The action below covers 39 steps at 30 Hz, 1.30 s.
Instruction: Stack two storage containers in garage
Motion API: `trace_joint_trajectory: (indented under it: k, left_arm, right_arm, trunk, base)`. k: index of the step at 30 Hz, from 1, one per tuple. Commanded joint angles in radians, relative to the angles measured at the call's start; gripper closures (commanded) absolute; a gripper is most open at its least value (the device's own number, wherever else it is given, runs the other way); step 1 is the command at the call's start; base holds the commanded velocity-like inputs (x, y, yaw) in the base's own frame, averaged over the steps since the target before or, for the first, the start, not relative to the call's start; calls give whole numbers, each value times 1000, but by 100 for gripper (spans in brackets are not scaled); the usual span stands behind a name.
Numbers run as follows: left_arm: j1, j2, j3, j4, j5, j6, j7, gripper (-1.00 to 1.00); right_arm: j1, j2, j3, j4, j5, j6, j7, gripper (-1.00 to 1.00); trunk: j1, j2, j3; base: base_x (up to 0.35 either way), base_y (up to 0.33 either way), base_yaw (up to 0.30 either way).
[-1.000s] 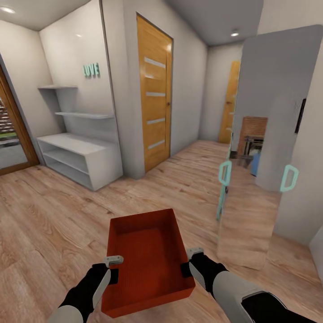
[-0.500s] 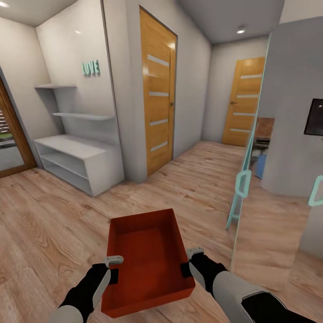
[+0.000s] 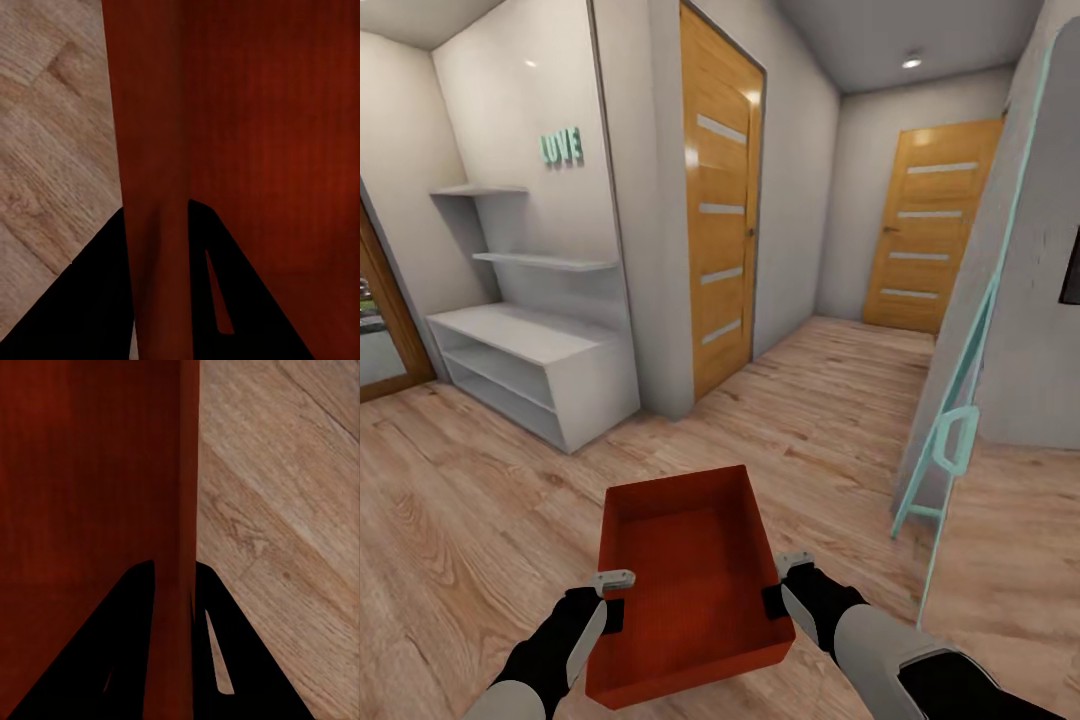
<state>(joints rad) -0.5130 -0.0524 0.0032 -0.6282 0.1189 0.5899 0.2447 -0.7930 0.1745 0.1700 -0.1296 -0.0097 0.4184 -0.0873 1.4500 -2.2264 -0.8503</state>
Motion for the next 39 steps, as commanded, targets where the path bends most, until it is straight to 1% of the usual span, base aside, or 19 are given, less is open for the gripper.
trace_joint_trajectory:
  k: [1, 17, 39]
  left_arm:
    - [1, 3, -17, 1, 48, -4, -4, 100]
    - [1, 3, -17, 0, 48, -4, -4, 100]
    - [1, 3, -17, 0, 48, -4, -4, 100]
  right_arm:
    - [-8, 0, 13, -2, 13, 8, 0, 100]
    - [-8, 0, 13, -2, 12, 8, 0, 100]
    - [-8, 0, 12, -2, 11, 8, 0, 100]
  trunk:
    - [0, 0, -1]
    - [0, 0, -1]
    - [0, 0, 4]
  base:
    - [341, 146, 0]
    - [341, 146, -1]
    - [341, 146, -279]
